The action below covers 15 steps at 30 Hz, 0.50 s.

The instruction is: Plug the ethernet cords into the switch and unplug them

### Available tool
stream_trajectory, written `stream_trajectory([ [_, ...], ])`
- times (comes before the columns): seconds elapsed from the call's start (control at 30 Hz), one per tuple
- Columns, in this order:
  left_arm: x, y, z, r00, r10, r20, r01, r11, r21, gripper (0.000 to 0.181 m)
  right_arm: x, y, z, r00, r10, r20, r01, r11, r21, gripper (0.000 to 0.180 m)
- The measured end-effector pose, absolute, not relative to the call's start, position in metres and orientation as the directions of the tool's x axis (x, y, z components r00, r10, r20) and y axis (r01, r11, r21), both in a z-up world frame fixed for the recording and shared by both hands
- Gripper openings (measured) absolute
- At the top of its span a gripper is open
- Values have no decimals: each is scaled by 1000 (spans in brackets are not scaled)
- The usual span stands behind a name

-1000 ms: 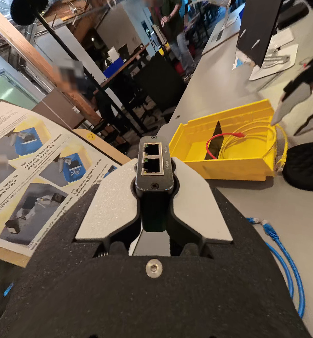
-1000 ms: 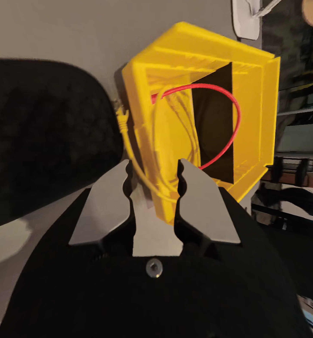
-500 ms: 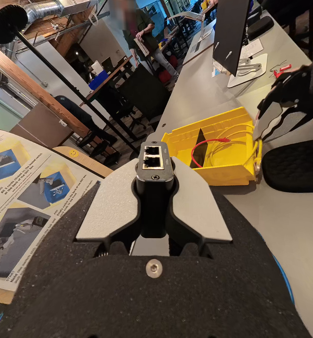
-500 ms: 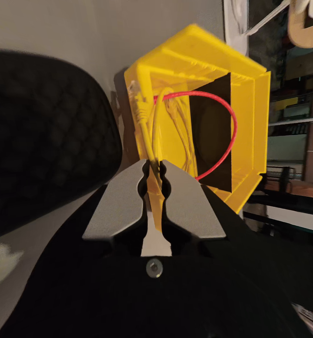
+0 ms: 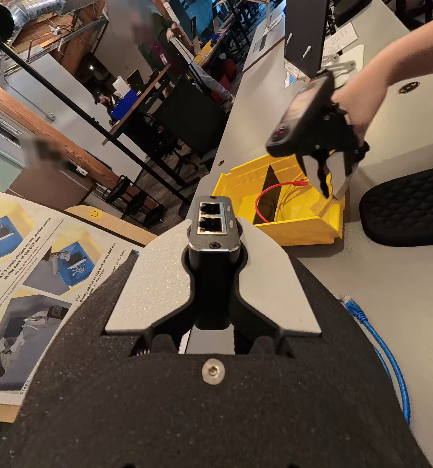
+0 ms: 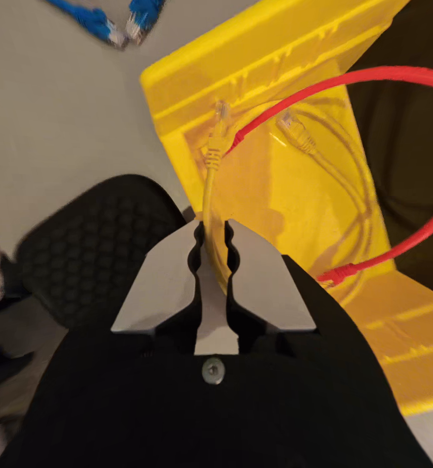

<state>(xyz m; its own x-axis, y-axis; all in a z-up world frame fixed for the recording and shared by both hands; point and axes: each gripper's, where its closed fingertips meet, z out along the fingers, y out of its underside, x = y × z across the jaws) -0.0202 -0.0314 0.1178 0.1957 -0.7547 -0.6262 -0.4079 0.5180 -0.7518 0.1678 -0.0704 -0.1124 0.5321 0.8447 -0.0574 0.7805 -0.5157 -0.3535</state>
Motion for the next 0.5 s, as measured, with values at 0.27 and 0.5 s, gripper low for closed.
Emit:
stream_trajectory([
  [0.27,-20,-35,118,181,-750,-636,-408,531,-743,26,163,-63,-81,509,816,-273,613,-566,-551,32],
  [0.5,-32,-34,129,215,-734,-645,-391,540,-745,26,99,-77,11,419,851,316,541,45,-840,42],
])
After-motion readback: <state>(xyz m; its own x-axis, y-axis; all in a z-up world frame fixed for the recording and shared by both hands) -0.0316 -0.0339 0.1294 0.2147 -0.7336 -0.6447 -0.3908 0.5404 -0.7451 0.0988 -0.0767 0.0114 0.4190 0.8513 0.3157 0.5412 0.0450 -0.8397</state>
